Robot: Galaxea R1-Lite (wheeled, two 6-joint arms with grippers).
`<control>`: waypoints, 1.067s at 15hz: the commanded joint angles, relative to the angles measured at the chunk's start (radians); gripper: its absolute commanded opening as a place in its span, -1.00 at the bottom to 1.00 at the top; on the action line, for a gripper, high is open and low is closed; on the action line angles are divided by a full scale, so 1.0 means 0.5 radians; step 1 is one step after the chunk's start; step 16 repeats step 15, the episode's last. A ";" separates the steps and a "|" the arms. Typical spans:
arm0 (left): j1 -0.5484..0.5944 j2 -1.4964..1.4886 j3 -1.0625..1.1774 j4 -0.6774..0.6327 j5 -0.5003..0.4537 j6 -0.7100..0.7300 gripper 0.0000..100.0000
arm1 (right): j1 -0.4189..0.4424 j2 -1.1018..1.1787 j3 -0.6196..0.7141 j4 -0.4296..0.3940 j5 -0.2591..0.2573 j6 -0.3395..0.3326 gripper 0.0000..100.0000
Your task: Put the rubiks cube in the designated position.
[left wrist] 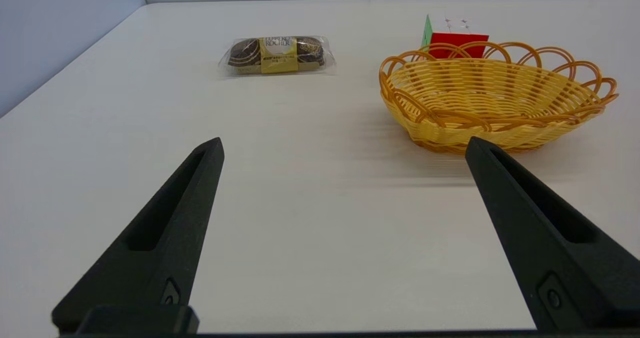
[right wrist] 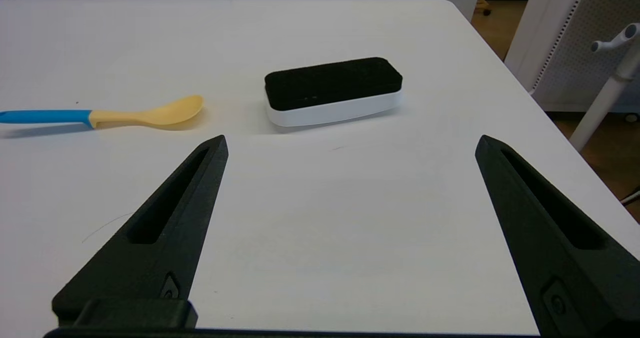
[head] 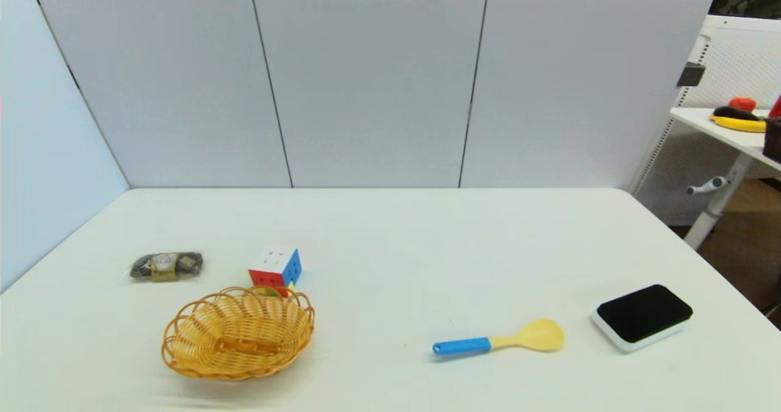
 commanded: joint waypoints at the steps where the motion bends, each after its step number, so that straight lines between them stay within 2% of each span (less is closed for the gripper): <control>1: 0.001 0.006 0.003 0.000 -0.001 0.000 1.00 | 0.000 0.003 0.000 0.001 0.001 -0.001 1.00; 4: 0.001 0.006 0.003 0.000 -0.001 0.000 1.00 | 0.000 0.003 0.000 0.001 0.001 0.002 1.00; 8: 0.001 0.006 0.003 0.000 0.002 0.000 1.00 | 0.000 0.003 -0.021 0.071 0.013 -0.066 1.00; 12: 0.001 0.006 0.003 0.000 -0.001 0.000 1.00 | 0.000 0.003 -0.018 0.050 0.031 -0.139 1.00; 13: 0.001 0.006 0.003 0.000 -0.001 0.000 1.00 | 0.000 0.003 -0.012 0.044 0.043 -0.136 1.00; 15: 0.001 0.006 0.003 0.000 -0.001 0.000 1.00 | 0.000 0.003 -0.006 0.013 0.007 0.005 1.00; 16: 0.001 0.006 0.003 0.000 -0.001 0.000 1.00 | 0.000 0.003 -0.006 0.013 0.007 0.005 1.00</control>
